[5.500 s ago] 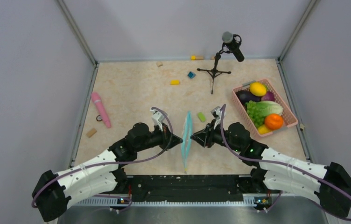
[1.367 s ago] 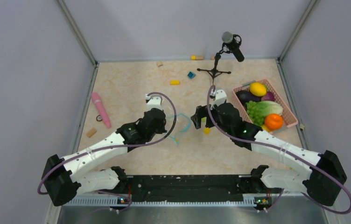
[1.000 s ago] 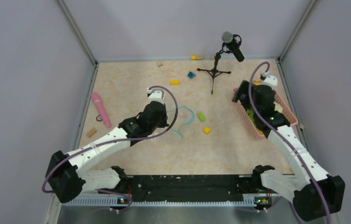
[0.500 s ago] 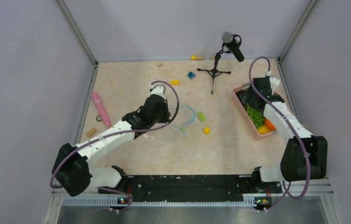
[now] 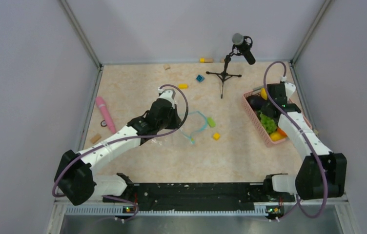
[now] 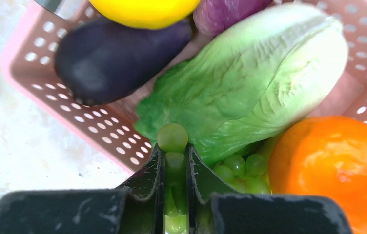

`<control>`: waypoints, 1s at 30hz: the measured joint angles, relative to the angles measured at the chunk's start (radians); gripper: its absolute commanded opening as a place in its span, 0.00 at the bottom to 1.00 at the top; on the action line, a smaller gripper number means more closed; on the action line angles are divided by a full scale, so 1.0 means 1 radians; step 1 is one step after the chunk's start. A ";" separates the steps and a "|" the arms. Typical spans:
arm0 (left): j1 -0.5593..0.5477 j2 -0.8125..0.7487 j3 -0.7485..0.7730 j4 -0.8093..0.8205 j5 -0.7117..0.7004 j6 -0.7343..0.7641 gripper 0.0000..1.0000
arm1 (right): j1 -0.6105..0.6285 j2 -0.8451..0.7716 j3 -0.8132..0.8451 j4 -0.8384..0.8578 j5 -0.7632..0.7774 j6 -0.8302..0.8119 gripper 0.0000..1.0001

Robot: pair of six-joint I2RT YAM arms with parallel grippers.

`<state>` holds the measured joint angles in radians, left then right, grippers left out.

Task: Place the food in the zip-top bag and seal the zipper

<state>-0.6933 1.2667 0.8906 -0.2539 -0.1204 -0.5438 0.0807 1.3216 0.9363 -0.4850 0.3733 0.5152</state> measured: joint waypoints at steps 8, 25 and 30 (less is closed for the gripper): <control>0.000 -0.017 0.000 0.006 0.042 -0.012 0.00 | 0.000 -0.338 0.001 0.100 -0.239 -0.063 0.00; 0.002 -0.060 -0.040 0.110 0.261 -0.085 0.00 | 0.509 -0.236 -0.127 0.669 -0.809 -0.054 0.00; 0.002 -0.060 -0.045 0.142 0.290 -0.138 0.00 | 0.520 -0.203 -0.184 0.706 -0.797 -0.063 0.44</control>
<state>-0.6910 1.2068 0.8452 -0.1116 0.1699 -0.6823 0.6003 1.1191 0.7525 0.2214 -0.4236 0.4526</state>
